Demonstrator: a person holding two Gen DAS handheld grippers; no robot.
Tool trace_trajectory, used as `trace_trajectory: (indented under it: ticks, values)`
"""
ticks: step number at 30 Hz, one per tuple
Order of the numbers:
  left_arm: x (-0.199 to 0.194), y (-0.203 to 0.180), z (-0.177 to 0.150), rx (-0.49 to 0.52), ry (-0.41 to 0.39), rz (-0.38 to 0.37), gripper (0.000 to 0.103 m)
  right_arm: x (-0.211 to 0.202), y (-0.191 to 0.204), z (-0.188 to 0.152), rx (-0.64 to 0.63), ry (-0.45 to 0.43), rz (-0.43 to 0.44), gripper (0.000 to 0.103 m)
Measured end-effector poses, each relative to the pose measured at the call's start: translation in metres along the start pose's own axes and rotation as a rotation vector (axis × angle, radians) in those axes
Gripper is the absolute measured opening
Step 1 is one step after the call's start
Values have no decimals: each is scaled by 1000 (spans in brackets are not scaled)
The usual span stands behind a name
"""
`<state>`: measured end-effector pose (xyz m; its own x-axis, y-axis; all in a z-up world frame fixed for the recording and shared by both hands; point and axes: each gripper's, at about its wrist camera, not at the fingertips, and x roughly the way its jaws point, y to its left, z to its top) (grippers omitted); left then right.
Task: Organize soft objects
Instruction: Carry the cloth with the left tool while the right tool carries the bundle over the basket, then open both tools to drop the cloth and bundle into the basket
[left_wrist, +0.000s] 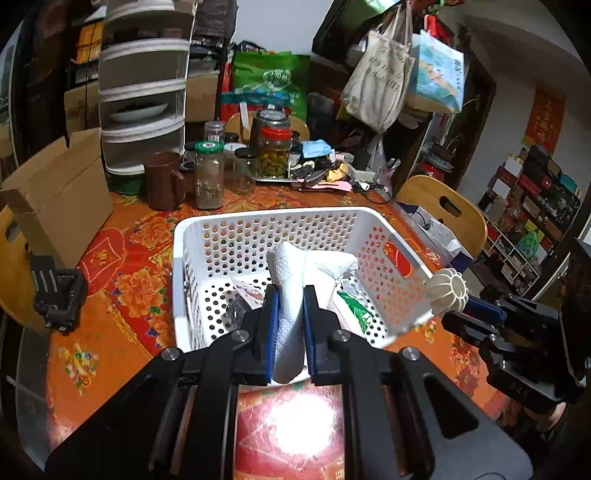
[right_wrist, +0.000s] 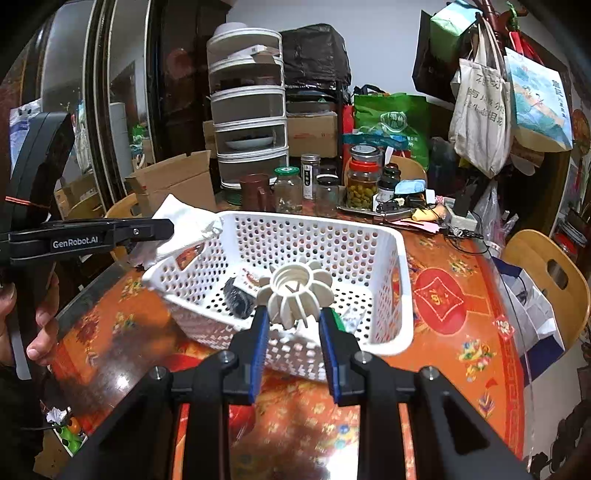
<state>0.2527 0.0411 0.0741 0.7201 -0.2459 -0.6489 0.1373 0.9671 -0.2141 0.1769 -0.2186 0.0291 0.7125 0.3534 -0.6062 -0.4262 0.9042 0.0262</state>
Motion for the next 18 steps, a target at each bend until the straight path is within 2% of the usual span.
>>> trace_trajectory:
  ticks: [8, 18]
  values:
    - [68, 2, 28, -33, 130, 33, 11, 63, -13, 31, 17, 140, -10, 25]
    - [143, 3, 25, -64, 323, 52, 11, 137, -18, 37, 47, 339, 14, 26]
